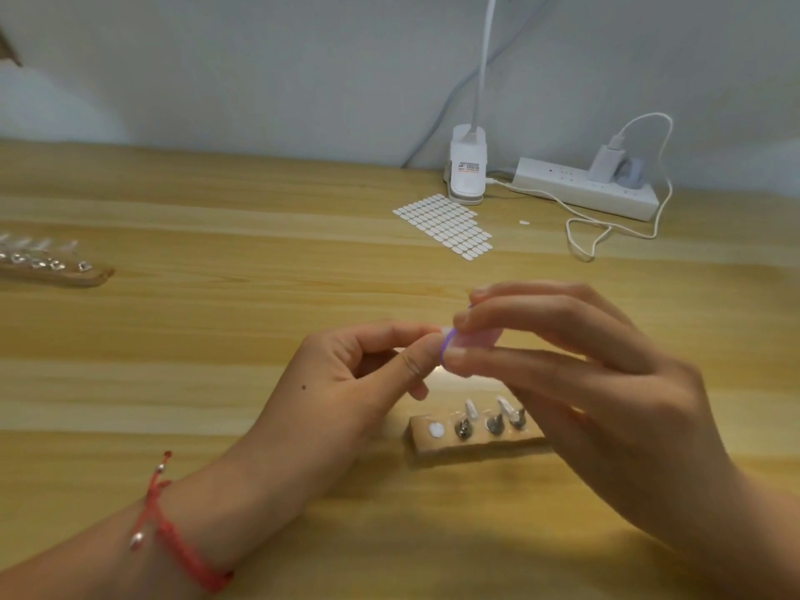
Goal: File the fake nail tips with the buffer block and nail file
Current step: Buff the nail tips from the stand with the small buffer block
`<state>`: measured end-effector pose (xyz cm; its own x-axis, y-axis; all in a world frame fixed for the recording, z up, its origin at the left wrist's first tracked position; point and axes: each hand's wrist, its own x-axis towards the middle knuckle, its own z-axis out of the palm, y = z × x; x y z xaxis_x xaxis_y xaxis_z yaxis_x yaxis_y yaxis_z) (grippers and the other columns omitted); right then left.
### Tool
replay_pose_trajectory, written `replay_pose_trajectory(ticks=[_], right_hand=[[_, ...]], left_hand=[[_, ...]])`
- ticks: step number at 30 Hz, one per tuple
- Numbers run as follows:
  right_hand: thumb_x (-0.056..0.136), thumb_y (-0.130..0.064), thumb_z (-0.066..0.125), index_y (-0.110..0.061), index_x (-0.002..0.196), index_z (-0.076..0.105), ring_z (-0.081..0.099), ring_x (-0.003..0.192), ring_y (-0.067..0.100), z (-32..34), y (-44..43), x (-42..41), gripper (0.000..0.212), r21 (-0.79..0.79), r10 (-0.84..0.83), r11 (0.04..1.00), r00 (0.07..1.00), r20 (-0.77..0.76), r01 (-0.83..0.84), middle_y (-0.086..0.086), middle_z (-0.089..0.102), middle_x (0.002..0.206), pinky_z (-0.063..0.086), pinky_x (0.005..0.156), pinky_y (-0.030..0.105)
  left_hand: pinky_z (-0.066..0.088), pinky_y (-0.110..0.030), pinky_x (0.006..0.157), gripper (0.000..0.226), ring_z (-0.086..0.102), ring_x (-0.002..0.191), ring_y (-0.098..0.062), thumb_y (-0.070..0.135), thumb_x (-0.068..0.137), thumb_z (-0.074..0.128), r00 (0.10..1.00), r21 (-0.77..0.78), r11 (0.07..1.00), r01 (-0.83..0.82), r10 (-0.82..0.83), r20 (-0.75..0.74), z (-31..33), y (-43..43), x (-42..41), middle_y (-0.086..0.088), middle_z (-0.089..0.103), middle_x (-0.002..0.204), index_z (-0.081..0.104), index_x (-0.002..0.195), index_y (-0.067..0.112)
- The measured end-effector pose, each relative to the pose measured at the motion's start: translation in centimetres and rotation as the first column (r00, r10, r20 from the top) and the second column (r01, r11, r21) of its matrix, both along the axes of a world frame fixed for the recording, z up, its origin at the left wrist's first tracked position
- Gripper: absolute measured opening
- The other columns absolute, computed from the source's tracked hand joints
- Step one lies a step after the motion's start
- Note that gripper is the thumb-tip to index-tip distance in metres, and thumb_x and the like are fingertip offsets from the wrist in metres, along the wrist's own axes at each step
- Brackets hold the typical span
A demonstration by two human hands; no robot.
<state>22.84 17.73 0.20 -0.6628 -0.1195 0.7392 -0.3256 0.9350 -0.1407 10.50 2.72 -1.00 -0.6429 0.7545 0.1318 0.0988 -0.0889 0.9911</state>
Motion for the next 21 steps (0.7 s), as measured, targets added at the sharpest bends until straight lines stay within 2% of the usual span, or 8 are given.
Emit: replay_pose_trajectory(ticks=[3,6,9,13,15,17,18,21], right_hand=[[0.093,0.005,0.059,-0.009,0.108,0.073,0.062,0.111,0.028,-0.39,-0.05,-0.18,0.024,0.043,-0.014,0.999,1.0,-0.006,0.015,0.008,0.067,0.11,0.049,0.094,0.034],[0.099,-0.006,0.054,-0.007,0.107,0.074,0.061,0.111,0.026,-0.39,-0.1,-0.26,0.022,0.101,0.009,0.995,1.0,-0.01,-0.008,0.007,0.068,0.111,0.048,0.096,0.032],[0.095,-0.003,0.061,-0.009,0.108,0.073,0.062,0.11,0.028,-0.14,0.23,-0.36,0.019,0.08,-0.038,0.996,0.999,-0.029,0.04,0.008,0.068,0.11,0.048,0.096,0.033],[0.1,-0.008,0.053,-0.007,0.105,0.076,0.063,0.109,0.028,-0.33,-0.16,-0.49,0.023,0.077,0.031,0.997,1.0,0.002,-0.031,0.008,0.069,0.109,0.048,0.095,0.033],[0.094,-0.001,0.062,-0.008,0.106,0.073,0.062,0.109,0.03,-0.06,0.24,-0.57,0.019,0.061,-0.004,0.998,1.0,-0.022,0.005,0.01,0.068,0.108,0.049,0.094,0.036],[0.091,0.003,0.065,-0.008,0.106,0.074,0.062,0.109,0.03,-0.18,0.18,-0.61,0.021,0.044,-0.001,0.999,1.0,-0.011,0.002,0.009,0.068,0.108,0.049,0.093,0.037],[0.092,0.001,0.064,-0.008,0.105,0.075,0.062,0.109,0.029,-0.36,0.04,-0.58,0.019,0.057,0.021,0.998,1.0,-0.002,-0.02,0.008,0.068,0.109,0.05,0.093,0.036],[0.093,0.0,0.062,-0.008,0.107,0.073,0.062,0.111,0.028,-0.3,0.13,-0.59,0.02,0.05,0.046,0.998,0.999,0.0,-0.046,0.008,0.066,0.111,0.05,0.093,0.038]], left_hand=[[0.04,-0.006,0.059,0.033,0.052,0.059,-0.002,0.049,0.064,0.065,1.0,0.013,1.0,-0.015,0.015,-0.001,-0.02,0.02,-0.05,0.014,0.057,0.053,0.078,0.079,0.022],[0.038,-0.007,0.056,0.035,0.048,0.054,0.0,0.049,0.06,0.075,1.0,0.03,1.0,-0.008,0.008,0.02,0.05,-0.09,-0.04,0.013,0.056,0.053,0.079,0.082,0.023],[0.039,-0.004,0.056,0.028,0.053,0.055,0.005,0.039,0.064,0.072,0.999,0.051,0.999,-0.008,0.006,0.04,0.06,-0.12,-0.15,0.014,0.064,0.058,0.078,0.079,0.017],[0.041,-0.003,0.061,0.033,0.061,0.062,0.005,0.037,0.066,0.071,0.997,0.092,0.996,0.016,-0.024,0.079,0.05,-0.11,-0.27,0.01,0.071,0.069,0.078,0.087,0.012],[0.047,-0.008,0.066,0.026,0.065,0.07,-0.003,0.037,0.067,0.08,0.999,0.06,0.998,0.005,-0.008,0.05,-0.28,-0.11,-0.57,0.005,0.074,0.075,0.079,0.084,0.017],[0.051,-0.021,0.08,0.026,0.068,0.09,-0.023,0.04,0.068,0.08,1.0,0.031,1.0,-0.005,0.004,0.029,-0.56,-0.16,-0.7,-0.003,0.076,0.09,0.079,0.087,0.021],[0.05,-0.02,0.082,0.028,0.067,0.095,-0.026,0.04,0.068,0.08,0.999,0.04,0.999,0.004,-0.006,0.033,-0.55,-0.16,-0.69,-0.003,0.076,0.093,0.079,0.089,0.021],[0.049,-0.015,0.077,0.032,0.067,0.089,-0.019,0.043,0.067,0.073,0.999,0.041,0.999,0.015,-0.017,0.03,-0.41,-0.15,-0.61,-0.004,0.076,0.091,0.079,0.09,0.022]])
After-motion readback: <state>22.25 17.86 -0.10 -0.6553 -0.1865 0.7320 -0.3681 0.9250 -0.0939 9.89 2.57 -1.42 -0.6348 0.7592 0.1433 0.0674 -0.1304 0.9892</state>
